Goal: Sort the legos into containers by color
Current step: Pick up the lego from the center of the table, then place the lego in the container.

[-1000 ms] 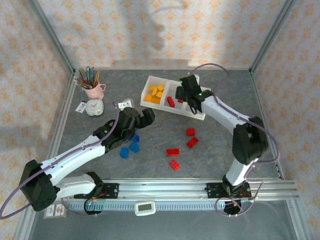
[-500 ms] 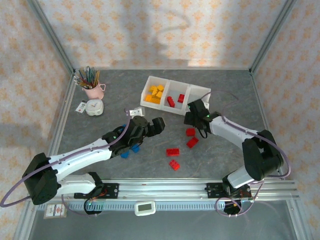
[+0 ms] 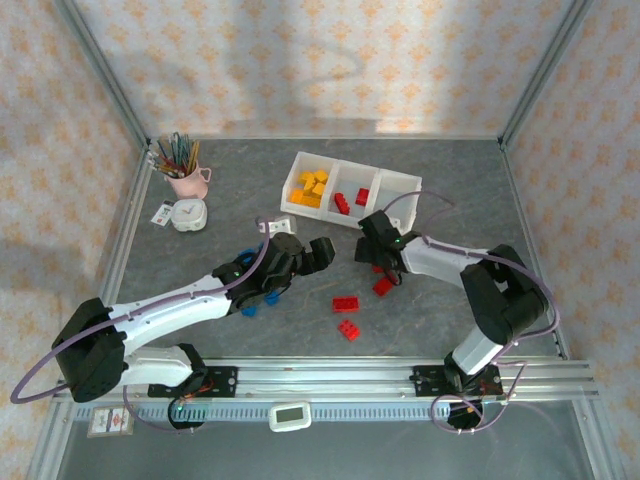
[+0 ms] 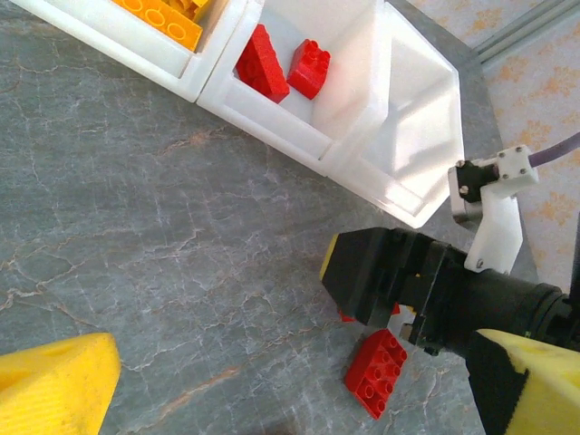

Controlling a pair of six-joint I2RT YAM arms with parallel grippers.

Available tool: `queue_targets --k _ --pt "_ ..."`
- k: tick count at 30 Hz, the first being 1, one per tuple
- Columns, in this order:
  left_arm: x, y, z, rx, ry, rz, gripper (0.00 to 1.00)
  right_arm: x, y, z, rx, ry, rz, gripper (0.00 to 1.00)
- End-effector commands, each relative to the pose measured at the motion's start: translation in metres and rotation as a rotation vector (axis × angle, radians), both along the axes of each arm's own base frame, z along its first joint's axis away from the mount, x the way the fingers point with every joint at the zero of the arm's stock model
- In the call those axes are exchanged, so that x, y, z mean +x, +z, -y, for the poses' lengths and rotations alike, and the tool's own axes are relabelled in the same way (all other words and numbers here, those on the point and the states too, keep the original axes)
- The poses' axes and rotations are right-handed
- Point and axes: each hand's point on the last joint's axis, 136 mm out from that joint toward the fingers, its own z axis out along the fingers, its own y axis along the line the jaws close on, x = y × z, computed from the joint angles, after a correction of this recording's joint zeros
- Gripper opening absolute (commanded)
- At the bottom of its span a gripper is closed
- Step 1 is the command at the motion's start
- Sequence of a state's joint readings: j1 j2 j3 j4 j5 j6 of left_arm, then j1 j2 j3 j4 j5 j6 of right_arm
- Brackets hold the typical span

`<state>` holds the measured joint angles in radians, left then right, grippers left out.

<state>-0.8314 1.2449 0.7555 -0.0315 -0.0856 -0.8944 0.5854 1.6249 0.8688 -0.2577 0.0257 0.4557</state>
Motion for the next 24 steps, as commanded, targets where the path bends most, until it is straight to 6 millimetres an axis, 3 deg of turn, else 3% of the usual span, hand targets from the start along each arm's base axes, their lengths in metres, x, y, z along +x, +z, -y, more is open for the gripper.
queue_targets --k 1,9,12,18,24 --pt "0.0 0.009 -0.001 -0.029 0.019 0.021 0.99 -0.007 -0.008 -0.002 -0.029 0.008 -0.02 0.7" --pt "-0.001 0.009 -0.004 -0.019 0.022 0.022 0.99 -0.01 -0.016 -0.004 -0.075 0.038 -0.033 0.45" --pt "-0.002 0.01 -0.005 -0.02 0.023 0.024 0.99 -0.006 -0.01 -0.007 -0.069 0.046 -0.02 0.36" --pt "-0.001 0.016 -0.006 -0.027 0.024 0.045 0.99 0.012 0.028 -0.024 -0.012 0.086 0.053 0.26" --pt "0.006 0.033 -0.007 0.0 0.026 0.087 0.99 0.051 0.085 -0.035 0.027 0.094 0.166 0.26"
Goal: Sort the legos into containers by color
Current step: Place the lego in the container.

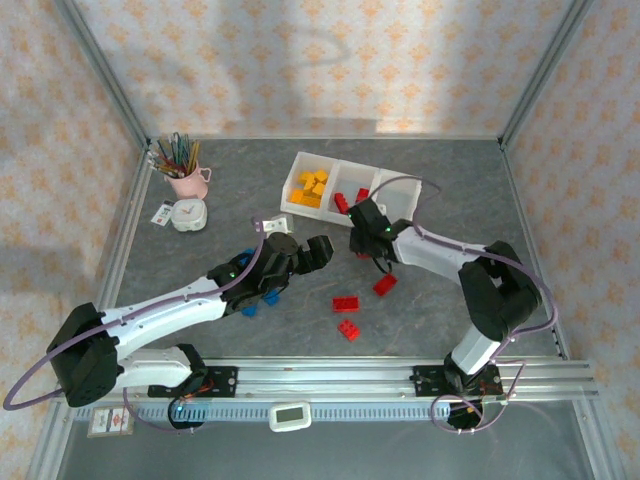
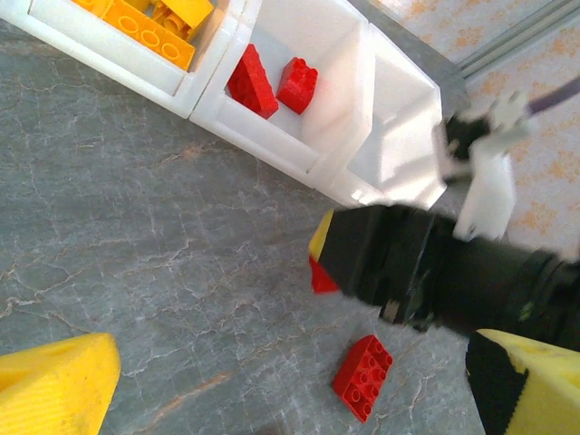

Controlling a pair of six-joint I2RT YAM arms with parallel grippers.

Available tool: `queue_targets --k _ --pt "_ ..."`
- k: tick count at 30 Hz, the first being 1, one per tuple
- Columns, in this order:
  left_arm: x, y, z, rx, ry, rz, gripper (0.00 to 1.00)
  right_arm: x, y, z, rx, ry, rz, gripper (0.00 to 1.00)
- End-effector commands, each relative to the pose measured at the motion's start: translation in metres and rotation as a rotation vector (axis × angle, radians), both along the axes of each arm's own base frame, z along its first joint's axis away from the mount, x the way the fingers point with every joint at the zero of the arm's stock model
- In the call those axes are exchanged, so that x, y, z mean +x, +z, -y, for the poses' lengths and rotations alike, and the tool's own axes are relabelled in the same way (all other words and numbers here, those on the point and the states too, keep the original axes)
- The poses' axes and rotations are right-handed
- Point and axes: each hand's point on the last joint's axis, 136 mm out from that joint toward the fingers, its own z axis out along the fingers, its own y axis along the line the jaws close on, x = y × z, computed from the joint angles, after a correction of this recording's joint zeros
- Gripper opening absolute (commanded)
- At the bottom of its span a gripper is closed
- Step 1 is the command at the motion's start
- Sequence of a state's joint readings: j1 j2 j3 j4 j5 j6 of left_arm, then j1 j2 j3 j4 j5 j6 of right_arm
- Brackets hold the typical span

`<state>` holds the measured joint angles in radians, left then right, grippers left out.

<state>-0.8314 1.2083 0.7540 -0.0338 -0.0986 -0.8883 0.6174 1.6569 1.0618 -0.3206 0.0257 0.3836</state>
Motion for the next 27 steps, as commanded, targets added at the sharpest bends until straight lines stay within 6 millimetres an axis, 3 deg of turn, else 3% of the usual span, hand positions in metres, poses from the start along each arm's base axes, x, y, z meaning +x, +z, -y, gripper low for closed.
queue_targets --k 1,7,14,19,22,27 --pt "0.008 0.024 -0.003 0.02 0.02 0.064 0.99 0.029 0.047 0.001 0.019 -0.007 0.1 0.26" --pt "0.024 0.04 -0.005 0.028 0.032 0.094 0.99 0.091 0.067 0.005 0.036 -0.061 0.169 0.28" --pt "0.044 0.044 -0.017 0.02 0.069 0.104 0.99 0.15 0.054 0.003 -0.021 -0.09 0.192 0.29" --pt "0.051 0.044 -0.026 0.024 0.089 0.101 0.99 0.175 0.045 0.003 -0.046 -0.105 0.211 0.32" --pt "0.052 0.044 -0.031 0.032 0.098 0.1 0.99 0.185 0.043 0.002 -0.049 -0.106 0.209 0.4" --pt "0.052 0.047 -0.029 0.033 0.088 0.098 0.99 0.186 0.059 -0.007 -0.005 -0.072 0.22 0.56"
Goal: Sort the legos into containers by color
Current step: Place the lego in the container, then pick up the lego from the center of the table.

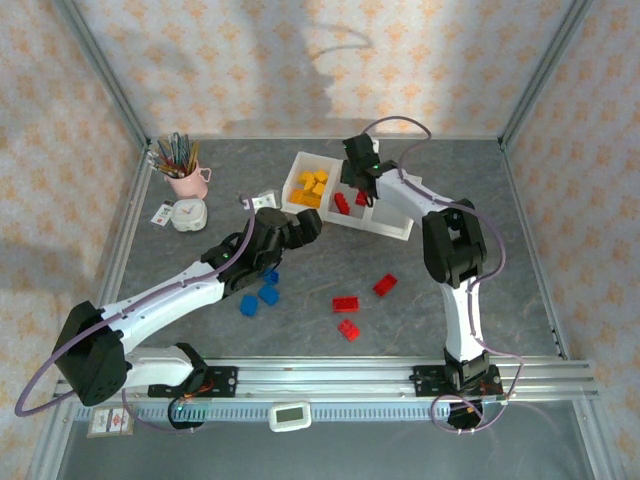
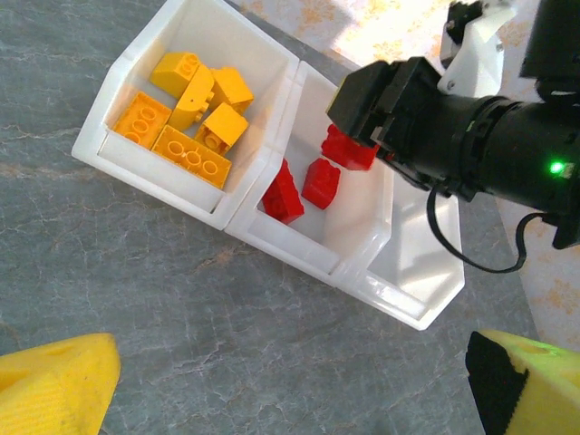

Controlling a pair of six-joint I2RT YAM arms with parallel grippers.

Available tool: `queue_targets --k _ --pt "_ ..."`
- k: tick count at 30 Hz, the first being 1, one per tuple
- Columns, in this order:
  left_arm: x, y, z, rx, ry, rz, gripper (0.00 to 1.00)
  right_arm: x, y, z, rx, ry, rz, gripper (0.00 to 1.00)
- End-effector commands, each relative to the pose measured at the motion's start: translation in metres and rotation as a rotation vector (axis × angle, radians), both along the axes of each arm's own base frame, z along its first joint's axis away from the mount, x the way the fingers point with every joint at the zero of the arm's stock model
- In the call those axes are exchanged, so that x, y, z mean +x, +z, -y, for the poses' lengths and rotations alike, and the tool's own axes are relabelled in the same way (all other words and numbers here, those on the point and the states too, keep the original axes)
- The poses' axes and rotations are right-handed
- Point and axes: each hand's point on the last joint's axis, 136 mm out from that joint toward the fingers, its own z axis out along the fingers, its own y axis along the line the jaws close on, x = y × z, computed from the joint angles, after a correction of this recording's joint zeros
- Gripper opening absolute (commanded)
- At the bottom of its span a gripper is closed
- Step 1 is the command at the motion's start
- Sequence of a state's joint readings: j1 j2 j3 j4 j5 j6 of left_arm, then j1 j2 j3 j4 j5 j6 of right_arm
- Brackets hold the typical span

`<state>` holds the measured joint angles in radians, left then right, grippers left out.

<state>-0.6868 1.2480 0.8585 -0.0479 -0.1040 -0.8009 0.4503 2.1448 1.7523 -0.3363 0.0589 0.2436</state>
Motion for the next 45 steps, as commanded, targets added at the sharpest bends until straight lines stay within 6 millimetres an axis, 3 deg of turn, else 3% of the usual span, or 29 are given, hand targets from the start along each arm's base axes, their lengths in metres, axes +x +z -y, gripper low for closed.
queue_targets --k 1,6,11,19,28,33,38,45 --pt "0.004 0.016 0.003 0.002 -0.021 0.026 0.99 -0.001 0.026 -0.001 0.017 0.013 0.031 0.58" --pt "-0.002 0.017 0.005 -0.006 -0.039 0.014 0.99 -0.03 0.049 0.004 0.067 0.034 0.041 0.64" --pt "-0.017 0.013 0.019 -0.014 -0.092 0.01 0.99 -0.084 0.047 0.023 0.082 0.014 0.004 0.71" --pt "-0.047 -0.013 0.048 -0.034 -0.179 -0.043 0.99 -0.176 0.012 0.078 0.04 -0.094 -0.104 0.78" --pt "-0.066 -0.035 0.063 -0.057 -0.215 -0.072 0.99 -0.255 -0.039 0.103 0.051 -0.219 -0.191 0.88" --pt "-0.07 -0.041 0.062 -0.06 -0.212 -0.077 0.99 -0.278 -0.059 0.096 0.094 -0.223 -0.218 0.91" --pt "-0.071 -0.043 0.058 -0.048 -0.204 -0.079 0.99 -0.288 -0.072 0.082 0.119 -0.209 -0.232 0.92" --pt "-0.071 -0.046 0.055 -0.034 -0.189 -0.086 0.99 -0.289 -0.088 0.063 0.144 -0.174 -0.261 0.8"
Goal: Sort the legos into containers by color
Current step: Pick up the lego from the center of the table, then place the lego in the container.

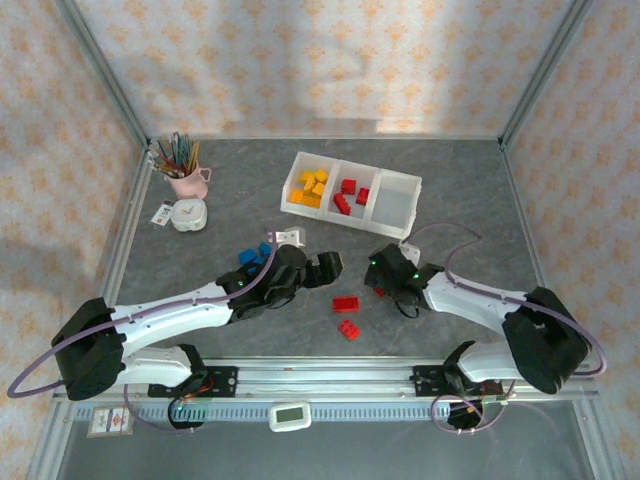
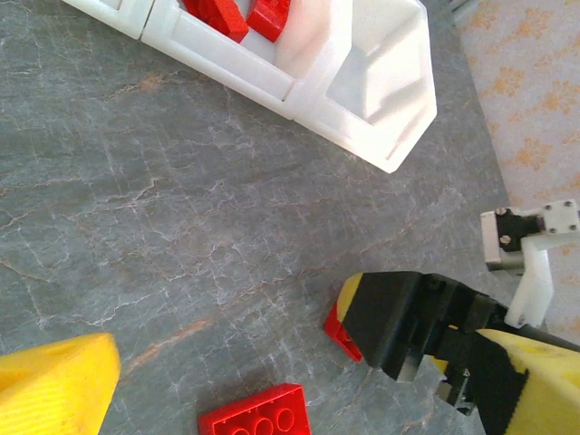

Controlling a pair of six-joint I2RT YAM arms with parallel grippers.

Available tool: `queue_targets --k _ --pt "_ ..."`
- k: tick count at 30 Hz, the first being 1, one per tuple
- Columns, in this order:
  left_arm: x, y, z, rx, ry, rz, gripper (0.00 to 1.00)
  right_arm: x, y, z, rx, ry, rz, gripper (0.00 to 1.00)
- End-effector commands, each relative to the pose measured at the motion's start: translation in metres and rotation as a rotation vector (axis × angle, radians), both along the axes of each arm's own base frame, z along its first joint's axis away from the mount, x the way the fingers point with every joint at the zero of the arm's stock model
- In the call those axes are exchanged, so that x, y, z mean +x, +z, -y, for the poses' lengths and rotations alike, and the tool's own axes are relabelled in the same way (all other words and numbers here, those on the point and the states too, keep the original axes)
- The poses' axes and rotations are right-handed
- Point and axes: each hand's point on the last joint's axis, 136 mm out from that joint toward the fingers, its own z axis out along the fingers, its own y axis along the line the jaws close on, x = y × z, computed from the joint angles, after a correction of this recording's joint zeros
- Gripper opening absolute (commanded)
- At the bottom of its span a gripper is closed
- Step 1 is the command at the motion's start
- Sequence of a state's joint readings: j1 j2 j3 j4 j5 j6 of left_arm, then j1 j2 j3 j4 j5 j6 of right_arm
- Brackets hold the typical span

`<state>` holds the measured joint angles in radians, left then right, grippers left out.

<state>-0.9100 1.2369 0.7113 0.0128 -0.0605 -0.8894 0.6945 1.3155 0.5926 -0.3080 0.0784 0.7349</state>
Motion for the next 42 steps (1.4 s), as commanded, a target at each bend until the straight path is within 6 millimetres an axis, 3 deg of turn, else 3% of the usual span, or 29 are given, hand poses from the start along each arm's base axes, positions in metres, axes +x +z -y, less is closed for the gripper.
queue_targets --k 1,17,20,25,32,39,42 --pt "0.001 0.004 -0.004 -0.006 0.027 0.017 0.99 0.004 -0.004 -0.006 0.016 -0.016 0.021 0.78" --pt "0.003 0.005 -0.007 0.008 0.043 0.015 0.99 0.011 -0.015 -0.012 -0.048 0.058 0.004 0.35" --pt "0.004 0.01 -0.007 -0.005 0.046 0.026 0.99 0.014 -0.008 -0.016 -0.041 0.077 0.016 0.27" --pt "0.007 0.016 -0.011 0.006 0.067 0.041 0.99 0.027 0.019 -0.028 -0.017 0.114 0.08 0.24" --pt "0.014 0.032 -0.023 0.01 0.111 0.071 0.99 0.066 0.069 -0.053 -0.014 0.184 0.202 0.24" --pt "0.03 0.048 -0.053 -0.002 0.177 0.099 0.99 0.139 0.106 -0.085 0.017 0.208 0.286 0.24" --pt "0.037 0.051 -0.068 -0.002 0.209 0.105 0.99 0.172 0.11 -0.089 0.009 0.197 0.292 0.24"
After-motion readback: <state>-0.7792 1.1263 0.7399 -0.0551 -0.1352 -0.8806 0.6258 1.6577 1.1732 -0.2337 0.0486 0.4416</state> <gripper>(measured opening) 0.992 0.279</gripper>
